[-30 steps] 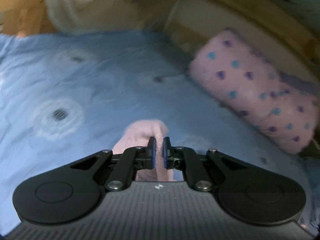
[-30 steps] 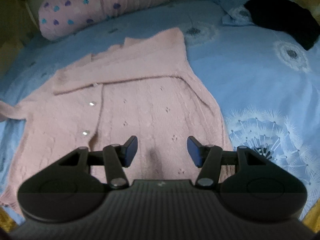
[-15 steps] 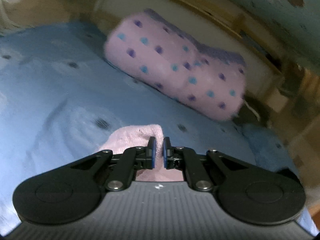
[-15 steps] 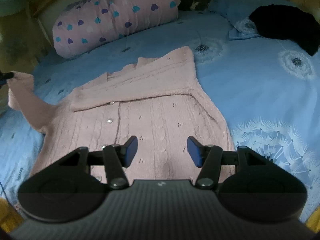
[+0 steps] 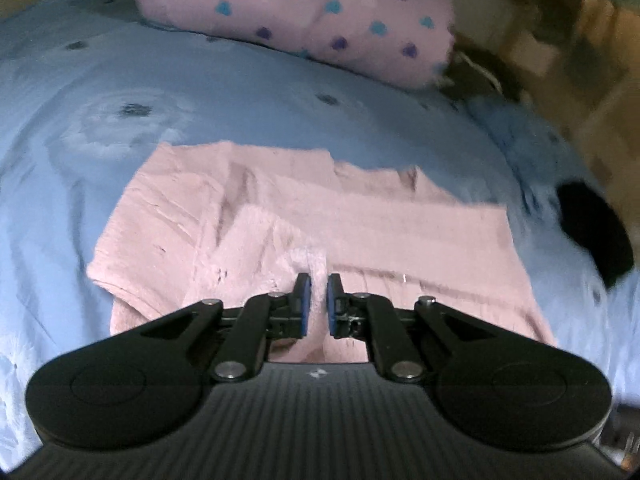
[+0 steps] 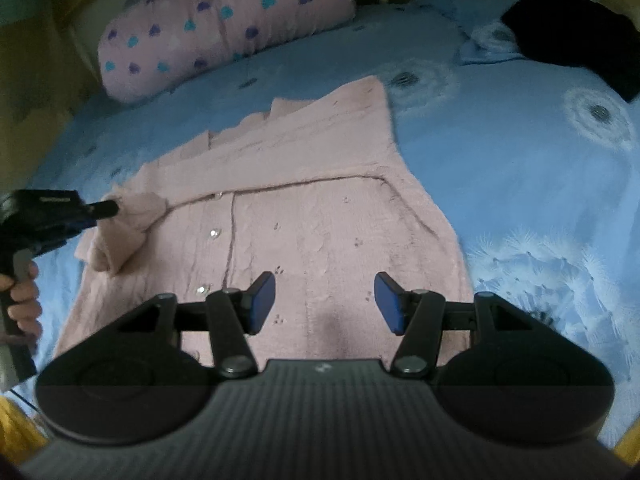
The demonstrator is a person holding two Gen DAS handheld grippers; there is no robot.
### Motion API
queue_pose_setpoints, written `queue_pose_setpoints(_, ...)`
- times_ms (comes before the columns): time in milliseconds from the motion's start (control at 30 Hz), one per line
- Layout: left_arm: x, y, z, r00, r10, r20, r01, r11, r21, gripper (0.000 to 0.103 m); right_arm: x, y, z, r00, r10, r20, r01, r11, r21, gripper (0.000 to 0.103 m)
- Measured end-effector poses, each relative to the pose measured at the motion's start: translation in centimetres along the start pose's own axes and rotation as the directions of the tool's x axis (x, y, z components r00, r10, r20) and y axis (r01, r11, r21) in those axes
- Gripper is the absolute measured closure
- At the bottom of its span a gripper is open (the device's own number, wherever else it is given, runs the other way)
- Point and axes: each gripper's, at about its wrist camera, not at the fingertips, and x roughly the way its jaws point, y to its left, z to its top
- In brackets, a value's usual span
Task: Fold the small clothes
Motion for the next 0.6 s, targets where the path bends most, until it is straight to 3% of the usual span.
queue_pose_setpoints(133,-0.3,0.6,-0.7,0.999,0.004,-0.054,-0.003,1.000,0.026,0.076,1.7,2.4,1.7,1.000,0.025,-0.013,-0.026,0.999,-0.028,0.046)
queue_pose_setpoints(200,-1.1,1.3,-0.4,0.997,-0.009,-0.072,0.010,1.000,0.017,0.057,2.7,4.2,2.7,0.999,0.049,-0.016,-0.050,0.998,-0.049,0.046)
queue_pose_setpoints(300,-1.9,2.9,0.4,0.994,-0.032,-0.109,0.031,0.999,-0.012,0.043,4.1,7.1,4.2,0.996,0.083,-0.018,-0.084,0.993,-0.084,0.046)
queue_pose_setpoints(400,-2.6,4.9,1.0,0.994,-0.022,-0.103,0.016,0.998,-0.060,0.037,5.3,9.9,5.7,0.991,0.132,-0.023,-0.133,0.986,-0.101,0.046)
queue_pose_setpoints(600,-2.4,7.7,1.2,0.989,0.060,-0.138,-0.074,0.993,-0.097,0.035,9.5,15.5,7.6,0.978,0.198,-0.070,-0.208,0.958,-0.198,0.046)
